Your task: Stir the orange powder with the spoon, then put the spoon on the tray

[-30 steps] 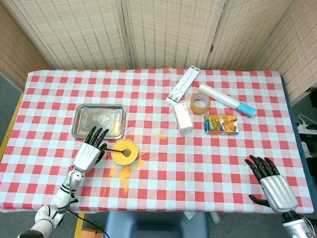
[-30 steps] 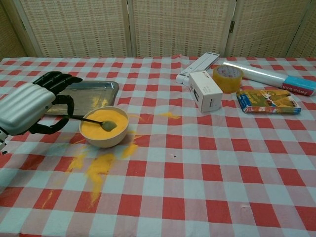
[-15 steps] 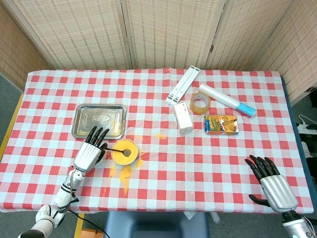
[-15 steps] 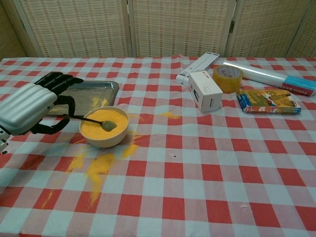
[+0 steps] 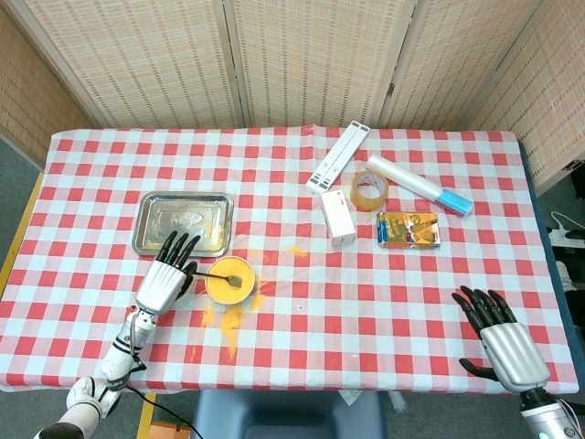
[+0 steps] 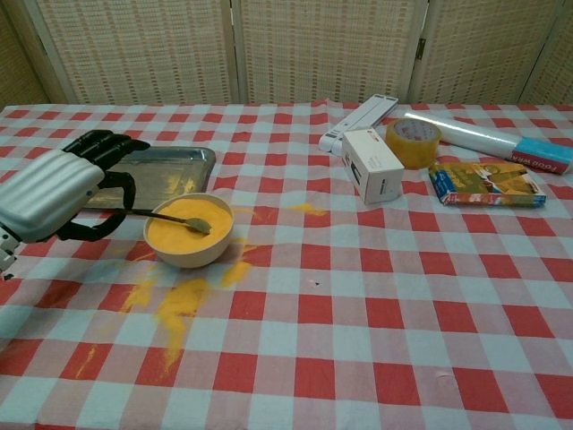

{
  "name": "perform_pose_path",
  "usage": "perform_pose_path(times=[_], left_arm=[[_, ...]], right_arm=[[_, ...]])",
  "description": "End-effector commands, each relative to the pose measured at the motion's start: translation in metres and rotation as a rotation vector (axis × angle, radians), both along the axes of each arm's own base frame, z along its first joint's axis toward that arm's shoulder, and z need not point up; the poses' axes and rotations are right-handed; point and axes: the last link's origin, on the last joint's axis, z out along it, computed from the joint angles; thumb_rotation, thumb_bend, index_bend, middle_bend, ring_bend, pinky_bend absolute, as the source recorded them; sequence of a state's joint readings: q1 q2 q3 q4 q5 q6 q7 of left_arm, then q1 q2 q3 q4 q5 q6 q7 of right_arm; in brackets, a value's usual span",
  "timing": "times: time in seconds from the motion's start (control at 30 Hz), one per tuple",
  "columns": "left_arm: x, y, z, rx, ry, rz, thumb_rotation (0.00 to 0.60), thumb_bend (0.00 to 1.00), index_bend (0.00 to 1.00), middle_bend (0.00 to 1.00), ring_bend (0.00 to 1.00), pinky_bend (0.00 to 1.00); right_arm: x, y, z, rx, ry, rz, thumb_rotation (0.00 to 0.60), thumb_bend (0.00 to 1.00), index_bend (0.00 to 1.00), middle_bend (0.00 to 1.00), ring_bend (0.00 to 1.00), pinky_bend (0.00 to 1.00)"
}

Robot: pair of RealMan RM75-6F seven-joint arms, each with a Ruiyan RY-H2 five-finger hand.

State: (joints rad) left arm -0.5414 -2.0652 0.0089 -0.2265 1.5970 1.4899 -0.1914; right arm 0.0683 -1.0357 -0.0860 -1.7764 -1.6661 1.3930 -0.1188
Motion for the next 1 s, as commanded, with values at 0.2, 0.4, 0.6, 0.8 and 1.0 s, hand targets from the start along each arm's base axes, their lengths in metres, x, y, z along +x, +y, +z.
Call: perform_pose_path(times=[0.2,0.4,0.6,0.8,1.0], left_arm=[[0.0,0.002,-0.001,-0.003,-0.001,0.006,0.6,0.45,0.57,0.08,0.0,0.0],[0.0,0.002,-0.001,-0.004,-0.001,0.004,0.6,0.45,0.6,0.1,0.0,0.0],[0.001,0.0,0.0,-0.007,-0.012,-0.003,0.6,0.48,0.65,0.14,0.0,0.0],[0.001,-0.001,0.003,0.002,-0.037,-0.009,0.6,0.58,0.72,0.17,0.0,0.0],[0.001,-0.002,0.01,0.015,-0.058,-0.018,0.6,0.66,0.78,0.21,0.0,0.0]], right_arm=[[0.0,-0.001,-0.001,0.0,0.002,-0.002,0.6,0.05,0.0,0.0,0.0,0.0],[-0.001,-0.001,-0.001,0.0,0.002,-0.004,0.6,0.05,0.0,0.0,0.0,0.0],[0.0,-0.001,-0.001,0.001,0.002,-0.002,0.6,0.05,0.0,0.0,0.0,0.0],[0.0,-0.001,-0.001,0.002,0.002,-0.001,0.6,0.05,0.0,0.0,0.0,0.0],[0.0,0.0,-0.001,0.004,0.001,0.002,0.6,0.05,0.0,0.0,0.0,0.0]])
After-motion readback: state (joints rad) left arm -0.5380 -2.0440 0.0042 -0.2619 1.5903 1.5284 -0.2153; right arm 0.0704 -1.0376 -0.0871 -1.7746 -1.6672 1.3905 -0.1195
